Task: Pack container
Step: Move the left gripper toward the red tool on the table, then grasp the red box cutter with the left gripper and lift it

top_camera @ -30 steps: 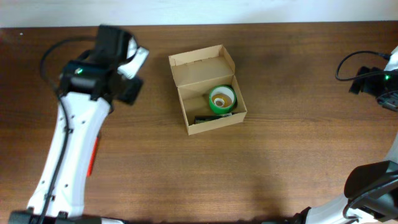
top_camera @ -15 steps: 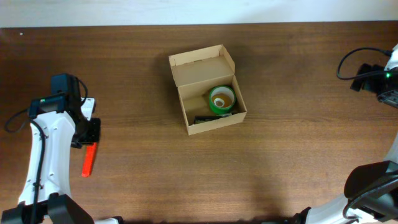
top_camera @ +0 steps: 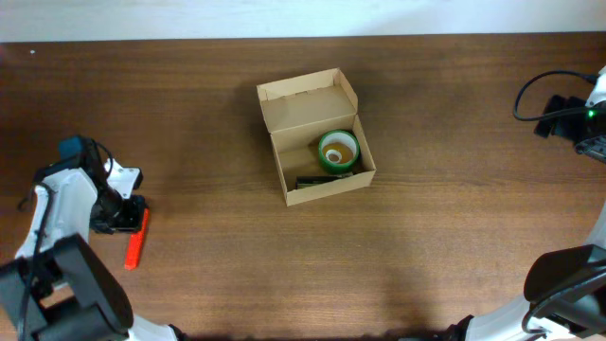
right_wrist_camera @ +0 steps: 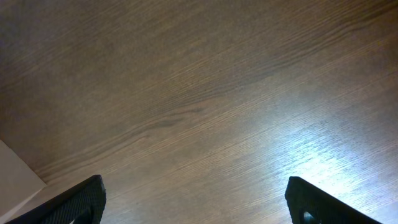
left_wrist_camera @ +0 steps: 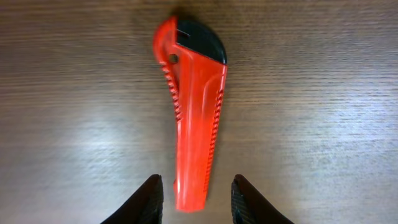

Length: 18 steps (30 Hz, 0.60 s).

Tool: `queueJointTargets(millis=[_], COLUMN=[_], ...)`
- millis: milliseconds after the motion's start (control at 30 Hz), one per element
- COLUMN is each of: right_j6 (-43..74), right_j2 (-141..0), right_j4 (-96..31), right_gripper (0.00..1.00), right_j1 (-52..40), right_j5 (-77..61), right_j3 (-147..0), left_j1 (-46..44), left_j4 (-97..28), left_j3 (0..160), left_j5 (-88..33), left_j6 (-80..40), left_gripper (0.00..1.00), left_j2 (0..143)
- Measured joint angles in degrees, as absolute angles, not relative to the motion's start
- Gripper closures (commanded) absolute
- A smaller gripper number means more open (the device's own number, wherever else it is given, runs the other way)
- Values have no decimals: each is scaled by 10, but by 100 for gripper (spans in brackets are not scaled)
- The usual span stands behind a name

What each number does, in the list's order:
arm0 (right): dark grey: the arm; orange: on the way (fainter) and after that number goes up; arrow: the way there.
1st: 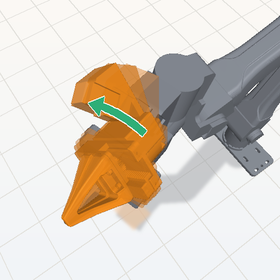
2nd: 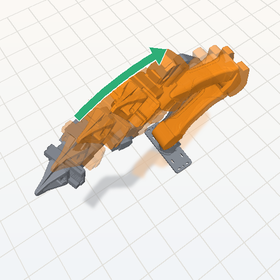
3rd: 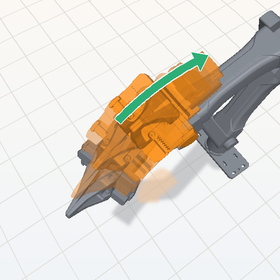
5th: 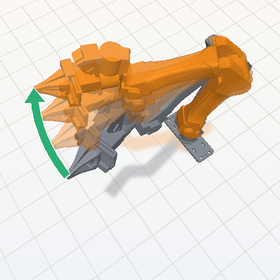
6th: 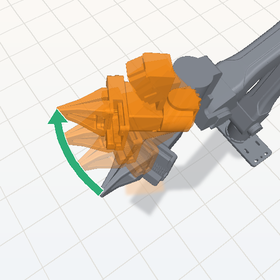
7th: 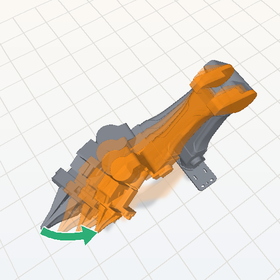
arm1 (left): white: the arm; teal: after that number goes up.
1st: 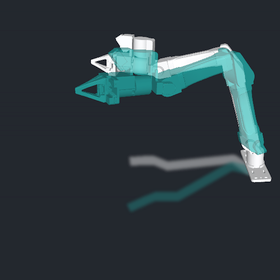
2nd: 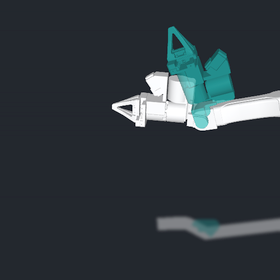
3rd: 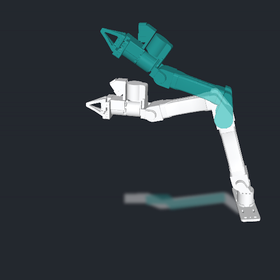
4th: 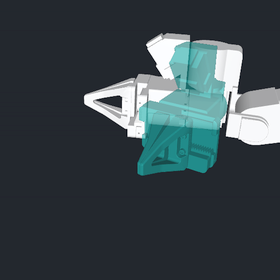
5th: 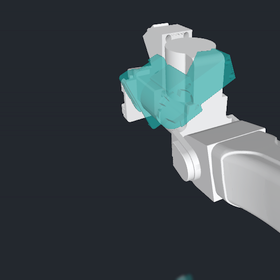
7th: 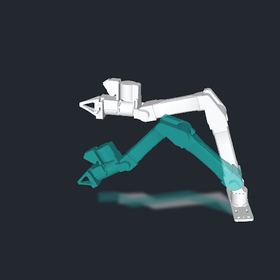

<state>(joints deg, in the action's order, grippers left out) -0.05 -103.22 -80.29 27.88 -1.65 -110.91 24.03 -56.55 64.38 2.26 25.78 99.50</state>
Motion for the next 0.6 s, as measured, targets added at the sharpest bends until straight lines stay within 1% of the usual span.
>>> queueJointTargets(millis=[200, 333, 367, 400, 433, 500, 567, 600], right_j6=[0, -1, -1, -1, -1, 0, -1, -1], right_j2=[-1032, -1032, -1032, -1032, -1032, -1032, -1032, -1032], right_j4=[-803, -803, -803, -803, -803, -803, -803, -803], right_gripper=[7, 7, 7, 7, 7, 7, 7, 7], right_j1=[279, 279, 279, 279, 279, 279, 279, 279], right_j5=[-16, -16, -17, -16, -17, -16, -16, -16], right_j3=[-1109, -1109, -1109, -1109, -1109, -1109, -1109, -1109], left_j1=[240, 240, 240, 240, 240, 240, 240, 240], left_j4=[-553, -530, -526, -520, -516, -511, -511, -511], left_j3=[643, 643, 643, 643, 643, 643, 643, 643], left_j5=[10, 8, 8, 9, 8, 9, 10, 10], left_j6=[260, 267, 271, 277, 279, 285, 286, 284], left_gripper=[66, 66, 82, 83, 79, 66, 47, 45], left_j2=[1041, 1045, 1045, 1045, 1045, 1045, 1045, 1045])
